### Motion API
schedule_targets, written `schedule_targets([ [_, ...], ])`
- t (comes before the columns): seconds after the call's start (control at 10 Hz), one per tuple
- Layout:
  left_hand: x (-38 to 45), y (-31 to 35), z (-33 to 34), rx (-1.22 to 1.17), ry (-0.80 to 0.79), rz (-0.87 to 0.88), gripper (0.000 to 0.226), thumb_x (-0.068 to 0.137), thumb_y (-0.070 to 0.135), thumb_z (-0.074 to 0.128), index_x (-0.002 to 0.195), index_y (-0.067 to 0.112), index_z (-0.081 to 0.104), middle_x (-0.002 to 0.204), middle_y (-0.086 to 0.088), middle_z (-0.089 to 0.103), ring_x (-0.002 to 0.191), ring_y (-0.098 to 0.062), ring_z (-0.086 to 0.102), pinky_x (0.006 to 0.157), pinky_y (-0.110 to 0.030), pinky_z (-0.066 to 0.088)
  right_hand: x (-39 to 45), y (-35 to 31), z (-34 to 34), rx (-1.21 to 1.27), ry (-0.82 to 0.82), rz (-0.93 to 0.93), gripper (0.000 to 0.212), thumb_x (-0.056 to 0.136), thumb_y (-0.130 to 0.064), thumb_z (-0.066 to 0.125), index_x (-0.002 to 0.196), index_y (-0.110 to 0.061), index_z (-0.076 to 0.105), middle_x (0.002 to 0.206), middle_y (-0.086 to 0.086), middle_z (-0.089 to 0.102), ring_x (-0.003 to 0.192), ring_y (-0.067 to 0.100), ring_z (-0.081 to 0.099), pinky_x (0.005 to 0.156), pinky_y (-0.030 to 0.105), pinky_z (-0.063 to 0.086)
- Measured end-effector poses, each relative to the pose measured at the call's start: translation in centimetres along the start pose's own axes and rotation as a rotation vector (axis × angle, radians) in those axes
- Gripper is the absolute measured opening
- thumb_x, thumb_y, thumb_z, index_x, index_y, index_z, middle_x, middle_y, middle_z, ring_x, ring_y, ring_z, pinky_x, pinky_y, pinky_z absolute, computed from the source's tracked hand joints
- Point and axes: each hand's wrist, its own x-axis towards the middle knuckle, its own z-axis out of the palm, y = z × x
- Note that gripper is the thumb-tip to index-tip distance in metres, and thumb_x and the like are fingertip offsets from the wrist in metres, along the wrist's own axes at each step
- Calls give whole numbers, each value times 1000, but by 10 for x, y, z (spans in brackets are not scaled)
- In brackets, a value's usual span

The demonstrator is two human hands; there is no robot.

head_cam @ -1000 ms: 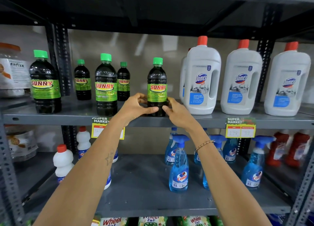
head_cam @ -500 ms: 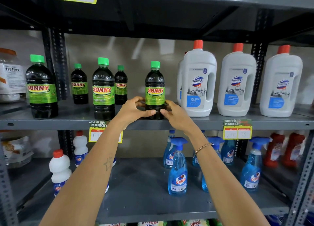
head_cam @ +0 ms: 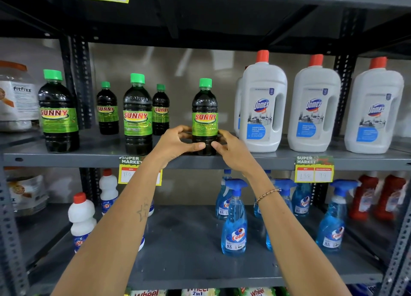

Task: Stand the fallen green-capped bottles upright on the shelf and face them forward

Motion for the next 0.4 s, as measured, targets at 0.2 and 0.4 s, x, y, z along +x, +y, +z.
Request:
schedule_targets([
  [0.2,0,0,0,32,0,2,56,62,41,80,110,22,60,102,5,69,98,-6,65,89,-24,50,2,4,2,-23,13,-21,44,99,-24,45,141,-12,40,134,10,58,122,25,56,98,30,42],
  [0.4,-8,5,8,210,117,69,39,77,39,75,107,18,62,87,8,65,81,0,61,62,-2,42,0,6,8,-60,115,-39,38,101,-18,38,137,-10,45,125,12,63,111,26,58,87,23,40],
])
